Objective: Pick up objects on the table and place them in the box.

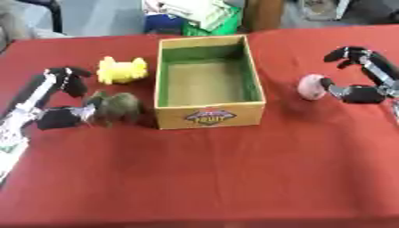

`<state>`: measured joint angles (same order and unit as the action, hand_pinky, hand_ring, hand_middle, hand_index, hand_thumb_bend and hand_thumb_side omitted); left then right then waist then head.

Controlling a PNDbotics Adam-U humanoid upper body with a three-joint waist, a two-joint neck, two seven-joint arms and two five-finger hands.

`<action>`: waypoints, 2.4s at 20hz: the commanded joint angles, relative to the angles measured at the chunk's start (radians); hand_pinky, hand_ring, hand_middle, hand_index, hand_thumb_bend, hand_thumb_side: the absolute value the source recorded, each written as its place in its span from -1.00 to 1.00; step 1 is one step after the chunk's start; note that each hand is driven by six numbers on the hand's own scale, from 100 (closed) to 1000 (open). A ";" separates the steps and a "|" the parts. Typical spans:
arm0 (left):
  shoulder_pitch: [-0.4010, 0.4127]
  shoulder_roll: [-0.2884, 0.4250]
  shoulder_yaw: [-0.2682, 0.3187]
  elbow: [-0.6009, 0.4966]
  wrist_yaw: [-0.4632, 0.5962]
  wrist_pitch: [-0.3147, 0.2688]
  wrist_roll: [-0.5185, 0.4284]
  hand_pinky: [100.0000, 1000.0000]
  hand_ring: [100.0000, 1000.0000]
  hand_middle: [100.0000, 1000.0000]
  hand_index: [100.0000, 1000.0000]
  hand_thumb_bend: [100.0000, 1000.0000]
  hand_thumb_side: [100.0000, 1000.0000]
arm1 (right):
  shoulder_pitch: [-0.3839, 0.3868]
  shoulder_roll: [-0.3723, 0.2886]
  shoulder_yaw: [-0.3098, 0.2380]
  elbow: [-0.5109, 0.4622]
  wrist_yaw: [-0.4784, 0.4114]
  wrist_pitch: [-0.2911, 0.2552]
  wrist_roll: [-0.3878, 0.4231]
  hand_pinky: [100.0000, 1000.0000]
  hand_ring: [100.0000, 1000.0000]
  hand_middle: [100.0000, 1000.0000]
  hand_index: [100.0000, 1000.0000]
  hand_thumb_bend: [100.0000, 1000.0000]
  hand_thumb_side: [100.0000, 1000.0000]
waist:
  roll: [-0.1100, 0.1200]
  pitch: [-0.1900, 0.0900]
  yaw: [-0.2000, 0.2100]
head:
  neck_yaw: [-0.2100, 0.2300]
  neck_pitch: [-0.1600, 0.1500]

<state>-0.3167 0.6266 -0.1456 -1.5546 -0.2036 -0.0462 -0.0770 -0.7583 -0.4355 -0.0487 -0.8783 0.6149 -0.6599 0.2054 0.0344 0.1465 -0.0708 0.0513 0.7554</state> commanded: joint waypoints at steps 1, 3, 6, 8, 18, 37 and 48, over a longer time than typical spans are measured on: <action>-0.008 0.041 0.012 -0.017 0.002 0.001 0.001 0.15 0.02 -0.08 0.51 -0.46 -0.71 | -0.022 -0.020 -0.004 -0.017 0.009 0.000 0.000 0.36 0.59 0.48 0.52 -0.65 -0.23 | -0.002 -0.017 0.001 | 0.000 -0.004; -0.008 0.041 0.012 -0.018 0.002 0.001 0.000 0.15 0.02 -0.08 0.51 -0.46 -0.71 | -0.022 -0.020 -0.004 -0.014 0.012 0.000 -0.001 0.36 0.59 0.48 0.52 -0.65 -0.22 | -0.003 -0.017 0.001 | 0.000 -0.005; -0.008 0.041 0.012 -0.018 0.002 0.001 0.000 0.15 0.02 -0.08 0.51 -0.46 -0.71 | -0.022 -0.019 -0.004 -0.012 0.016 0.000 -0.002 0.36 0.59 0.48 0.53 -0.65 -0.22 | -0.003 -0.017 0.000 | -0.001 -0.004; -0.008 0.042 0.013 -0.019 0.003 0.002 0.001 0.15 0.02 -0.08 0.51 -0.46 -0.71 | -0.022 -0.019 -0.003 -0.008 0.023 0.000 -0.001 0.37 0.60 0.49 0.53 -0.64 -0.20 | -0.003 -0.017 0.000 | -0.001 -0.003; -0.007 0.039 0.010 -0.016 0.005 0.001 -0.003 0.14 0.02 -0.08 0.51 -0.47 -0.71 | -0.038 0.000 0.008 0.058 0.157 0.007 0.033 0.46 0.65 0.56 0.60 -0.46 0.01 | -0.002 -0.016 0.003 | -0.008 -0.004; -0.006 0.032 0.007 -0.012 0.012 0.003 -0.008 0.14 0.02 -0.08 0.51 -0.52 -0.70 | -0.059 0.034 0.018 0.120 0.467 0.011 -0.191 0.20 0.37 0.49 0.64 -0.59 0.19 | -0.003 -0.013 0.009 | -0.012 -0.004; -0.007 0.031 0.006 -0.013 0.013 0.002 -0.009 0.15 0.03 -0.08 0.52 -0.53 -0.70 | -0.053 0.028 0.005 0.149 0.514 0.027 -0.212 0.12 0.30 0.53 0.66 -1.00 -0.19 | 0.001 -0.012 0.008 | -0.018 -0.003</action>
<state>-0.3159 0.6265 -0.1458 -1.5545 -0.1936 -0.0426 -0.0853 -0.7996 -0.3816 -0.0375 -0.7273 1.1207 -0.6328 0.0008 0.0351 0.1478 -0.0623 0.0375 0.7554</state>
